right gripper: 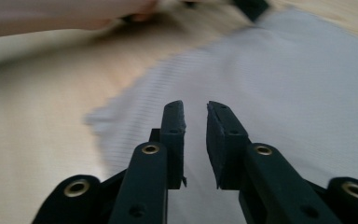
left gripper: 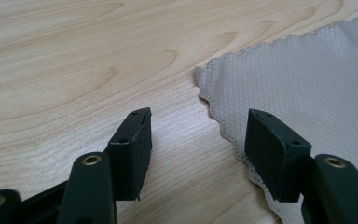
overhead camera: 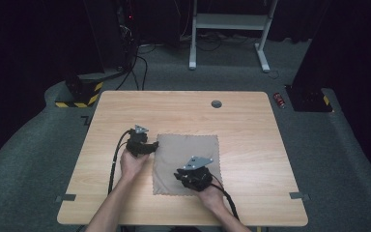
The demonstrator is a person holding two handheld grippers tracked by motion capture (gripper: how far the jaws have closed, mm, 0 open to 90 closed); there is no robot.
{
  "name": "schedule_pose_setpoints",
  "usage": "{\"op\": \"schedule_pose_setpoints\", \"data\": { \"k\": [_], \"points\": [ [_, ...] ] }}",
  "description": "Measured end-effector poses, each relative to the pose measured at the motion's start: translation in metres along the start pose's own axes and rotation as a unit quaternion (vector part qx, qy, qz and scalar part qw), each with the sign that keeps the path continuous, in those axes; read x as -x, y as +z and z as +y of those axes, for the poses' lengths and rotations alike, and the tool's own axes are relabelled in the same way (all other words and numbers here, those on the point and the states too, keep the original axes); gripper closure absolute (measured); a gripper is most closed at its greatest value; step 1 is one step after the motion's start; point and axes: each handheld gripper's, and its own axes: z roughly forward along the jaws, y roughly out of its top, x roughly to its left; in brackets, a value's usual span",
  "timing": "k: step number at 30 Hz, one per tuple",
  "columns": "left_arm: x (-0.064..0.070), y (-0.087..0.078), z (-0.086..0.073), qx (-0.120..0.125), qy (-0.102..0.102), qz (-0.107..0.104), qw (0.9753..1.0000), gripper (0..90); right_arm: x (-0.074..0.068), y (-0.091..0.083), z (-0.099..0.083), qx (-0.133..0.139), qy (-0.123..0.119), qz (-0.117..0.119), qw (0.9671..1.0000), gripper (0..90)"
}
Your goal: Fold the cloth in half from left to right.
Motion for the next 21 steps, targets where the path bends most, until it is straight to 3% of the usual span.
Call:
{"op": "schedule_pose_setpoints", "data": {
  "k": [2,4,8,15,19,21],
  "points": [
    [0.000,-0.001,0.006,-0.002,0.007,0.003,1.0000,40.0,-0.015,0.005,0.003,-0.002,-0.018,0.019,0.9997,78.3],
    [-0.002,-0.003,0.008,0.011,0.001,0.000,0.9999,40.6,-0.029,0.011,0.005,-0.007,-0.042,0.022,0.9988,78.7],
    [-0.004,0.003,0.004,-0.001,-0.005,-0.001,1.0000,40.4,-0.050,0.028,0.009,-0.020,-0.069,0.045,0.9964,79.1],
    [-0.006,0.006,0.006,0.004,-0.010,0.005,0.9999,41.3,-0.062,0.049,0.010,-0.052,-0.088,0.040,0.9940,78.4],
    [-0.010,0.007,0.006,0.010,-0.015,0.003,0.9998,41.9,-0.072,0.052,0.009,-0.054,-0.109,0.033,0.9921,79.2],
    [-0.012,0.007,0.006,0.013,-0.019,0.004,0.9997,42.1,-0.073,0.052,0.009,-0.054,-0.106,0.034,0.9923,79.1]
  ]
}}
